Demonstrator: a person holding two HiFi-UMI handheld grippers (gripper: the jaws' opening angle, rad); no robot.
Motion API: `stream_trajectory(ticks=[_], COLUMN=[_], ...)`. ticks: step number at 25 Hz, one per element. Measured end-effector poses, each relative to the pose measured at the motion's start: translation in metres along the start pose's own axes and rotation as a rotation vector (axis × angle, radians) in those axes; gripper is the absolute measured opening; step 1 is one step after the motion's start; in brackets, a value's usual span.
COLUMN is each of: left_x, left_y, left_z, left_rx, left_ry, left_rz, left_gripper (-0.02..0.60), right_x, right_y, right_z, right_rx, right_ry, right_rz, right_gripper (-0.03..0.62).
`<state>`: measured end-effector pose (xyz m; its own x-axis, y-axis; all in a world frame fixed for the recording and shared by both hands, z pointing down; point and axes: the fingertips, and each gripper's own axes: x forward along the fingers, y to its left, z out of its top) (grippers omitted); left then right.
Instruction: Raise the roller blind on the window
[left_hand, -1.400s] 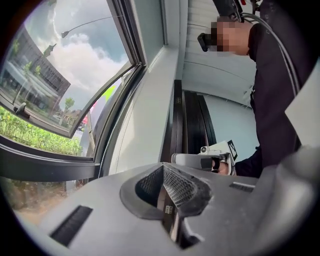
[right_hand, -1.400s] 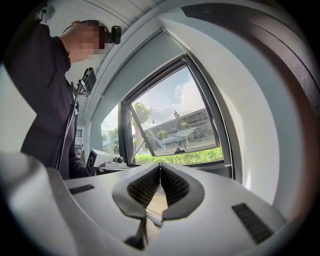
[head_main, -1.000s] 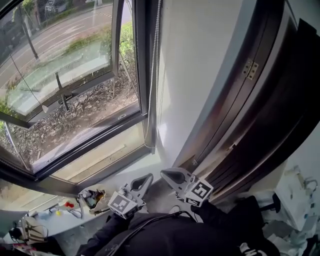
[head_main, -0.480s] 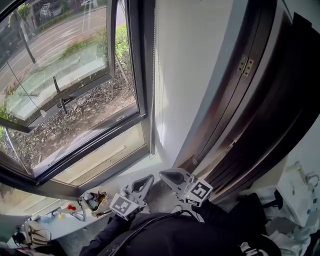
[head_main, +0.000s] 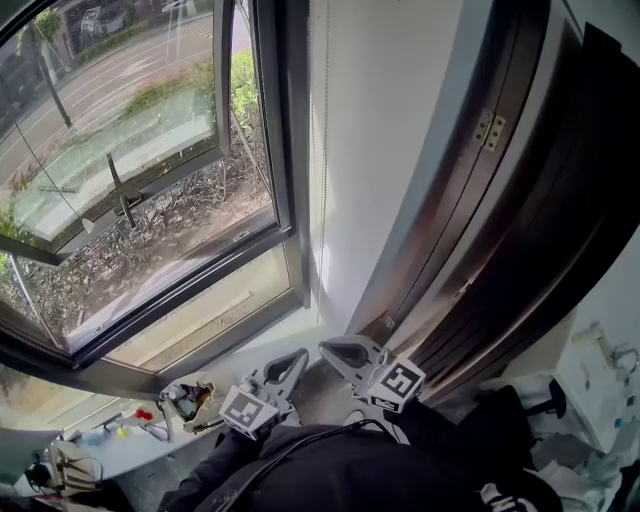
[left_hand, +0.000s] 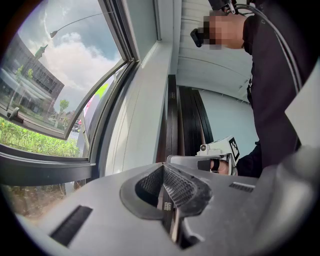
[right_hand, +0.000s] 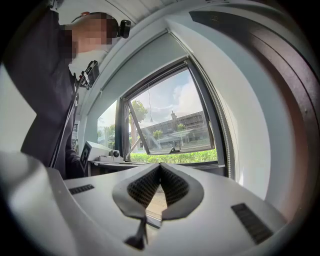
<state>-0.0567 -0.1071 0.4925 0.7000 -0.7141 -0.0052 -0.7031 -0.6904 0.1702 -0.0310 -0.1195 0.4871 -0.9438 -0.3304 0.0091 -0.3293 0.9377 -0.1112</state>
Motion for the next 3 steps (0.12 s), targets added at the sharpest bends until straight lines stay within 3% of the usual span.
stream_trajectory(ticks=[3], left_x=[0.0003], left_y=[-0.0001], left_z=[-0.0006], left_rx=[0.002], left_ry=[0.002], left_rz=[0.000], left_gripper=[0.007], right_x=[-0.0007], right_y=[-0.0008], right_z=[0.0001], right_rx=[-0.004], right_ry=[0.000], right_rz=[-0.002], right_gripper=[0.000])
